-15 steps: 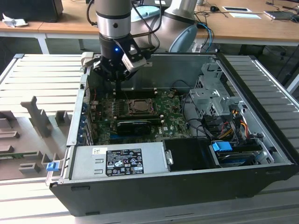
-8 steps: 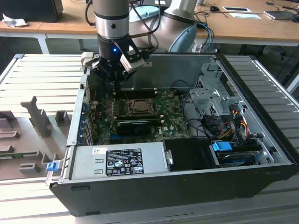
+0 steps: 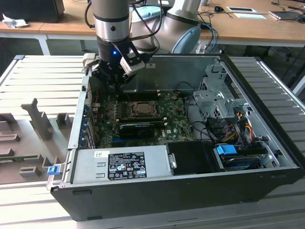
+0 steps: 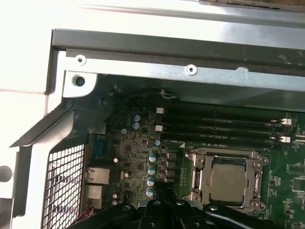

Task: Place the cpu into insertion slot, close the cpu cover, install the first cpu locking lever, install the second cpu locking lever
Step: 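Install the first cpu locking lever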

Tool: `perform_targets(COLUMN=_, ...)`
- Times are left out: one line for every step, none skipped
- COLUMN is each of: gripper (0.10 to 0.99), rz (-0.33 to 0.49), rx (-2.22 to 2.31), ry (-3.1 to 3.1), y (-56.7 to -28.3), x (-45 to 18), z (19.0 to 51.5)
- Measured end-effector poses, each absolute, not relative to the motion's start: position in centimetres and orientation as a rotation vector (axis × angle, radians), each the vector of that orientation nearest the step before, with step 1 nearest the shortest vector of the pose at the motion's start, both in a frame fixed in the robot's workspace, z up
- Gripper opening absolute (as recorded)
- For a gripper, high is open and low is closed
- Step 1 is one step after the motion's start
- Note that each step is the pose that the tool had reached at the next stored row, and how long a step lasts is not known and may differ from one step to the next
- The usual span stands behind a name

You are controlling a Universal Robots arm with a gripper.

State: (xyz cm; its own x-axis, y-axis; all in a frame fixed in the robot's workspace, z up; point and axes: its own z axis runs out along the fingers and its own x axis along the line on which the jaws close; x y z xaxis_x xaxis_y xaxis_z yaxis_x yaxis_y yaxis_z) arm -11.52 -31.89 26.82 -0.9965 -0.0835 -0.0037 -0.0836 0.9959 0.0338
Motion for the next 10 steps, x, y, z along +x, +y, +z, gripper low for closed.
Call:
perform_targets(gripper=0.106, rz=0.053, rx=-0.131, ry=3.136, y=-31.9, x=-11.6, z=26.8)
perform_targets(gripper=0.106, rz=0.053, rx=-0.131, ry=3.136, y=-31.9, x=-11.6, z=26.7)
perform_targets(gripper=0.106, rz=0.053, rx=-0.131, ry=3.136, y=-31.8, x=-11.6, z=26.6)
perform_targets(gripper=0.106, rz=0.053, rx=-0.131, ry=3.136, y=-31.7, x=-11.6, z=26.6)
perform_targets(gripper=0.106, rz=0.053, rx=-0.131, ry=3.136, y=-31.6, x=-11.7, z=26.5)
perform_targets(gripper=0.106, rz=0.053, rx=-0.131, ry=3.136, y=-31.4, x=-11.6, z=26.4)
perform_targets(gripper=0.106, rz=0.053, rx=-0.131, ry=3.136, y=-31.1, x=-11.6, z=26.3)
perform_targets(gripper=0.106, rz=0.053, rx=-0.131, ry=3.136, y=-30.8, x=-11.7, z=26.2)
perform_targets(gripper=0.106, rz=0.053, rx=-0.131, ry=3.136, y=-30.6, x=-11.6, z=26.2)
perform_targets(gripper=0.106, rz=0.053, rx=-0.131, ry=3.136, y=-30.4, x=-11.6, z=26.1)
